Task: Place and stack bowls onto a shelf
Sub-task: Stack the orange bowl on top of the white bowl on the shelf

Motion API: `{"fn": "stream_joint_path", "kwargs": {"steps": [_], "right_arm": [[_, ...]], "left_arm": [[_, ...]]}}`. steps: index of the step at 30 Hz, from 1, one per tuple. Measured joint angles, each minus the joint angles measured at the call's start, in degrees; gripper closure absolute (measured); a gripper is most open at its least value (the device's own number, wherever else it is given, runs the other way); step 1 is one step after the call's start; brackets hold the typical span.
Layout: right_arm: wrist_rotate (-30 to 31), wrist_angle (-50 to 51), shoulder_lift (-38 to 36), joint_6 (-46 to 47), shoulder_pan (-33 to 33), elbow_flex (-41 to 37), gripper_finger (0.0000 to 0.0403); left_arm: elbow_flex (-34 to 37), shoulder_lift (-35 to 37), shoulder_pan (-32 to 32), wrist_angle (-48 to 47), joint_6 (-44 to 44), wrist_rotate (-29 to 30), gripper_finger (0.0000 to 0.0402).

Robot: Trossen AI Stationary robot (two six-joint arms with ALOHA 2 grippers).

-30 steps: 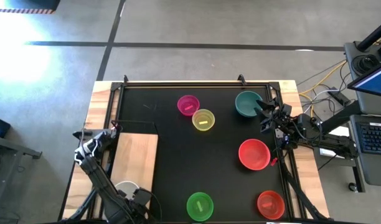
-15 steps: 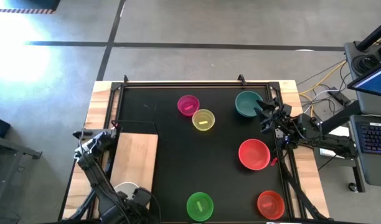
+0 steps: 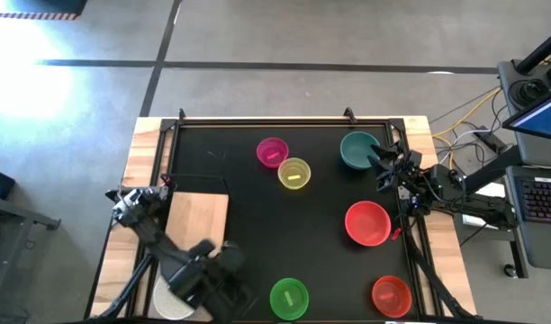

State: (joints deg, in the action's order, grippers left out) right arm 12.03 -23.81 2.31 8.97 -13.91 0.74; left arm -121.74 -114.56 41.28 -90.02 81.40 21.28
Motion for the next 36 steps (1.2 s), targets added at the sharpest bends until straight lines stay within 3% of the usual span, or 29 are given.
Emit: {"fn": "stream_joint_path", "kwargs": {"steps": [8, 13, 19, 25, 32, 36], "right_arm": [[0.0, 0.0, 0.0, 0.0, 0.0, 0.0, 0.0183], [0.0, 0.0, 0.0, 0.0, 0.0, -0.01, 0.0183], [0.0, 0.0, 0.0, 0.0, 0.0, 0.0, 0.0183], [0.0, -0.59, -0.02, 3.5, 0.0, 0.01, 0.0183], [6.9, 1.63, 0.01, 9.32, 0.0, 0.0, 0.0183], [6.98, 4.67, 0.09, 16.28, 0.0, -0.01, 0.0183]], "left_arm": [[0.32, 0.01, -11.42, 0.0, -29.13, 11.61, 0.0315], [0.42, 0.07, -18.58, 0.66, -42.53, 13.29, 0.0322], [2.83, 0.07, -23.93, 8.5, -49.65, 15.93, 0.0323], [10.91, 0.07, -25.56, 21.46, -53.89, 15.33, 0.0323], [21.16, 0.07, -26.44, 38.92, -57.92, 8.57, 0.0322], [25.4, 0.07, -26.3, 46.71, -59.11, 5.9, 0.0323]]}}
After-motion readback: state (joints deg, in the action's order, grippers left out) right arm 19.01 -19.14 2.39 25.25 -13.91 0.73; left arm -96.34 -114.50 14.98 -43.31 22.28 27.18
